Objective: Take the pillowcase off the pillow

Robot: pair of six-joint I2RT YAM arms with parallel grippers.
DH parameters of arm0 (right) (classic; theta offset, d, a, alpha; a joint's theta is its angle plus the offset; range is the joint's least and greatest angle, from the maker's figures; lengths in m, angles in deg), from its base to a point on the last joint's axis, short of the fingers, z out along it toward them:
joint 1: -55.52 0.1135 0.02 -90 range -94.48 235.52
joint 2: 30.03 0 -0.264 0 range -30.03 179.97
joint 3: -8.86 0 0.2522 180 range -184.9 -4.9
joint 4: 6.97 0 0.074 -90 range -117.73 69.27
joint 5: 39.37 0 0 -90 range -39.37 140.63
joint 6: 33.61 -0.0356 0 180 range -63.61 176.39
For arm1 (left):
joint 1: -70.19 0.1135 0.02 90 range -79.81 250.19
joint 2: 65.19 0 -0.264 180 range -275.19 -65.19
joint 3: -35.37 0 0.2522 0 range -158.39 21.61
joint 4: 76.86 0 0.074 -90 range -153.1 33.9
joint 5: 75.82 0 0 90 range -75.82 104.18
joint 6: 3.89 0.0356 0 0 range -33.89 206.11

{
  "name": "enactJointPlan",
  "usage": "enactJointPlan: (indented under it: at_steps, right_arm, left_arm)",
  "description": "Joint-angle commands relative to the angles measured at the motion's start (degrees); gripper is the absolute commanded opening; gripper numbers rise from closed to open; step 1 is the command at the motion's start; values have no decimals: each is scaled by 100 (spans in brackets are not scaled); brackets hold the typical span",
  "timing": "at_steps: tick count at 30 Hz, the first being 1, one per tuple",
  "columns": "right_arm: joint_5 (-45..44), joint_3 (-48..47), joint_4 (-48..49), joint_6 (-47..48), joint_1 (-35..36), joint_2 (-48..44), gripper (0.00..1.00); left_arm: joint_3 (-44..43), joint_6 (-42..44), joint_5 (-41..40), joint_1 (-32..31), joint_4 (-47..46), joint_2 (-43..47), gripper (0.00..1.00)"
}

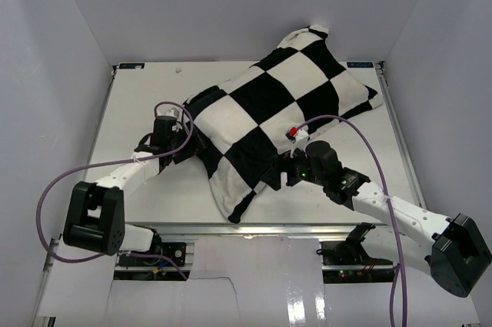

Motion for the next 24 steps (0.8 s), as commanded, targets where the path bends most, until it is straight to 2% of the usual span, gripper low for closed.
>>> enactJointPlan:
  at_steps: [1, 2, 3, 4, 5, 7, 14, 16, 18, 20, 22, 23, 24]
  right_arm:
    - [-339, -349, -175, 270, 61, -198, 90]
    - [-574, -393, -350, 306, 70, -225, 90]
    - [-733, -454, -508, 410, 123, -225, 90]
    - [-839, -620, -597, 472, 158, -216, 91]
    - [-1267, -726, -745, 534, 202, -199, 91]
    - [-1551, -963, -834, 770, 377, -68, 91]
    - [-2764, -2343, -809, 1684, 1326, 802, 91]
    - [-2844, -2467, -764, 1800, 1546, 1013, 90]
    - [-3282, -2485, -860, 1652, 1661, 1049, 90]
    - [-3862, -2337, -870, 1336, 1652, 918, 90]
    - [-4197, -2152, -1027, 791, 1460, 628, 91]
    - [-4067, -2099, -1054, 615, 1285, 514, 91]
    - [-3857, -1959, -1072, 327, 761, 278, 92]
  left_arm:
    - [-160, -102, 795, -23, -965, -498, 80]
    - [-257, -84, 901, -32, -965, -631, 69]
    - [-345, -67, 971, -58, -965, -737, 52]
    - [-459, -58, 1103, -94, -965, -782, 23]
    - [-503, -49, 1121, -137, -965, -739, 14]
    - [-574, 21, 1087, -330, -965, -546, 1]
    - [-1118, -137, 981, -849, -666, 535, 0]
    - [-1268, -137, 981, -964, -447, 633, 0]
    - [-1461, -146, 929, -990, -211, 755, 0]
    - [-1593, -120, 675, -982, 45, 844, 0]
    - [-1882, -58, -106, -982, 624, 888, 0]
    - [-1988, -6, -344, -982, 800, 871, 0]
    - [-2163, 47, -633, -964, 1063, 862, 0]
